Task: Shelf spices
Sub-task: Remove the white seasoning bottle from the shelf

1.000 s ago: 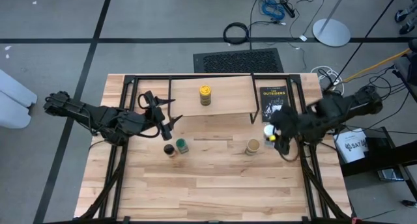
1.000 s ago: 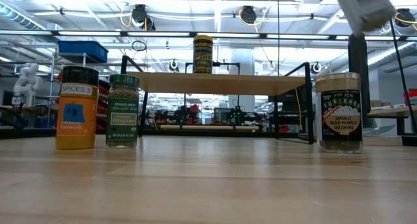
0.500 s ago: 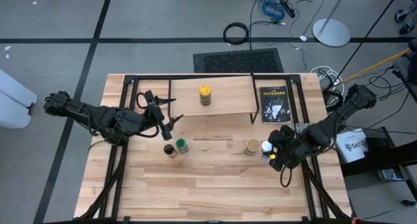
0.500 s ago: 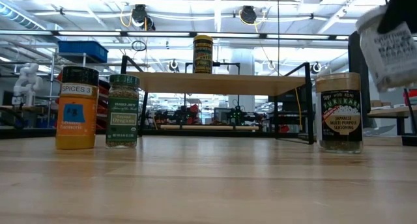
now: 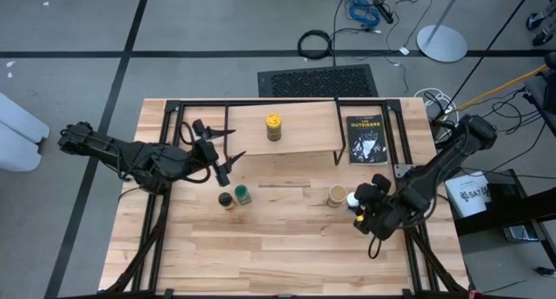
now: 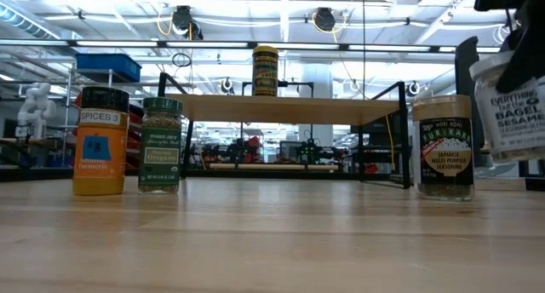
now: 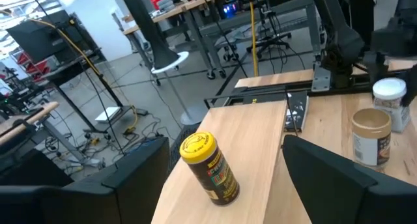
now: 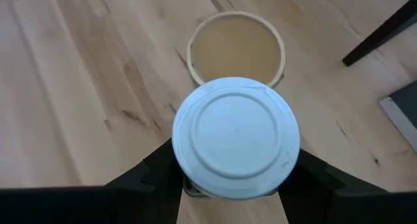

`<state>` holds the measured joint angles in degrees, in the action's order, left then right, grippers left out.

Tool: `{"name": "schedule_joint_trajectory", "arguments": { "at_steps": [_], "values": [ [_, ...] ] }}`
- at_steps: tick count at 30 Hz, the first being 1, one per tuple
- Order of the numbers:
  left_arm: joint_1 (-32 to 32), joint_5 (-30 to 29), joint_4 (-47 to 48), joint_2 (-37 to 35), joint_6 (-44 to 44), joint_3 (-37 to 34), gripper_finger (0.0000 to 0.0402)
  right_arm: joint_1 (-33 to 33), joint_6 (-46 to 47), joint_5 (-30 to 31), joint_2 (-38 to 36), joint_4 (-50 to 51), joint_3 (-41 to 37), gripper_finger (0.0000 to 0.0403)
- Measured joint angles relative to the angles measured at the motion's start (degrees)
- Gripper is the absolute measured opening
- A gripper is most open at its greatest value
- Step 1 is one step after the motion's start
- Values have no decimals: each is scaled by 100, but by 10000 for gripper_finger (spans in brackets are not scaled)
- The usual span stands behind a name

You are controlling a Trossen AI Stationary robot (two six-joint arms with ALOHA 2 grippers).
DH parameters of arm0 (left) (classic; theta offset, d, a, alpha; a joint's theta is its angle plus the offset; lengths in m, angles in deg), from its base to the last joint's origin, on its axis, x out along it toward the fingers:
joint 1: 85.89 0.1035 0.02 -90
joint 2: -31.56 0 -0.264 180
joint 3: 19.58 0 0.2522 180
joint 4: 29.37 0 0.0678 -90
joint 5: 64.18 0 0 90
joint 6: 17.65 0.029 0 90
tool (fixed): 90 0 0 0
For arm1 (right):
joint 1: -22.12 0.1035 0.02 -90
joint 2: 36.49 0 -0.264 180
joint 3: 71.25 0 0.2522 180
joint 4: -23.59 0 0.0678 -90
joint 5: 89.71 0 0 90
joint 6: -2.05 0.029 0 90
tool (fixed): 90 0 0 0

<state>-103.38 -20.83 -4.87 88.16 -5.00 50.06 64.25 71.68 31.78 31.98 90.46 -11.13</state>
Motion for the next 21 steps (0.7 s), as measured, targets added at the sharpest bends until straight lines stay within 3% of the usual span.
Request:
{"name": "schedule_joint_trajectory", "arguments": {
  "at_steps": [9, 21],
  "values": [
    [0, 446, 0, 0, -26, 0, 310, 0, 4, 7, 563, -86, -45, 188],
    [-2, 446, 1, 0, -31, 0, 310, 0, 2, 5, 966, -270, -45, 195]
  ]
}}
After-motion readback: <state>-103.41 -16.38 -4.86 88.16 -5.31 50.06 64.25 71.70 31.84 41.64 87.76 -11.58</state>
